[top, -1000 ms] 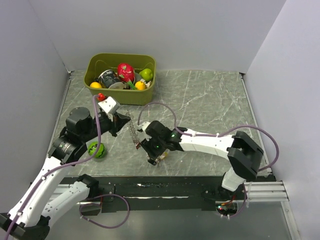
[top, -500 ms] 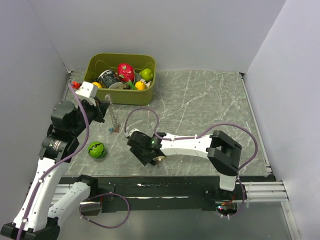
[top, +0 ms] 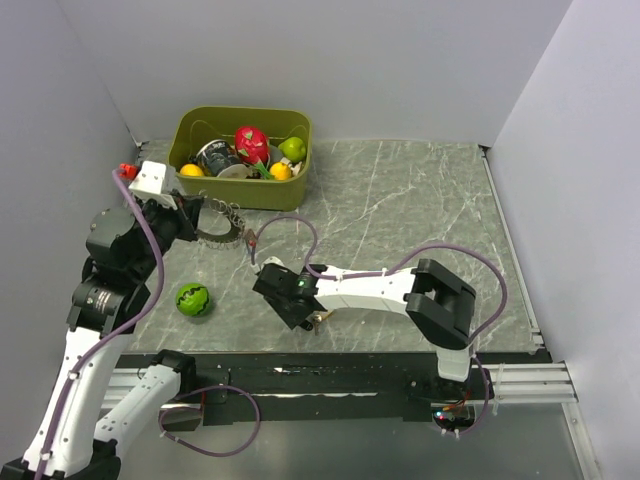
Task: Put the keys on the keyring
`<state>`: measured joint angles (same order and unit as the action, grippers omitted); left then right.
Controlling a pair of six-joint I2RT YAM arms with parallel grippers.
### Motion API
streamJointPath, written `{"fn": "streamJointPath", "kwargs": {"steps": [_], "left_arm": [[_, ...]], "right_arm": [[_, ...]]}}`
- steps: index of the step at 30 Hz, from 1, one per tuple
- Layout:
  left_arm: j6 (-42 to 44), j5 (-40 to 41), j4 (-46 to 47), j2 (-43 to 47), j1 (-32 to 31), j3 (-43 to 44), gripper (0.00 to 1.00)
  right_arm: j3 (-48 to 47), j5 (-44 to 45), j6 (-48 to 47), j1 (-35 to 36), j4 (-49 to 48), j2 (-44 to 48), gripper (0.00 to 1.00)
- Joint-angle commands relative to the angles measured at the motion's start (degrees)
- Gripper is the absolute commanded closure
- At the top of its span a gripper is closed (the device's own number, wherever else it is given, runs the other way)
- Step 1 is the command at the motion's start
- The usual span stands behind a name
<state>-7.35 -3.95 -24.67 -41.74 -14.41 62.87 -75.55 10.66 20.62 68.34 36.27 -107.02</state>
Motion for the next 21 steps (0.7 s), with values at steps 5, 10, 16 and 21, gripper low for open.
{"fn": "streamJointPath", "kwargs": {"steps": [5,10,16,21], "left_arm": [[-1.17,2.27,3.92,2.01,0.26,1.90,0.99],[-0.91,2.37,4.54,2.98,0.26,1.55,0.99],[-0.47,1.40,4.54,3.06,0.26,1.82,0.99],[-0.38,0.43,4.80,2.98,0.26,1.64,0.99]], "right_arm": [[-3.73,0.15,0.82,0.39,-0.93,-3.98,0.58],[-5.05,1.12,0.38,0.39,-0.50,-5.56,0.61],[-5.66,0.51,-0.05,0.39,-1.03,-7.06,0.65],[-5.66,1.30,0.12,0.39,-1.20,-7.76,0.75]]}}
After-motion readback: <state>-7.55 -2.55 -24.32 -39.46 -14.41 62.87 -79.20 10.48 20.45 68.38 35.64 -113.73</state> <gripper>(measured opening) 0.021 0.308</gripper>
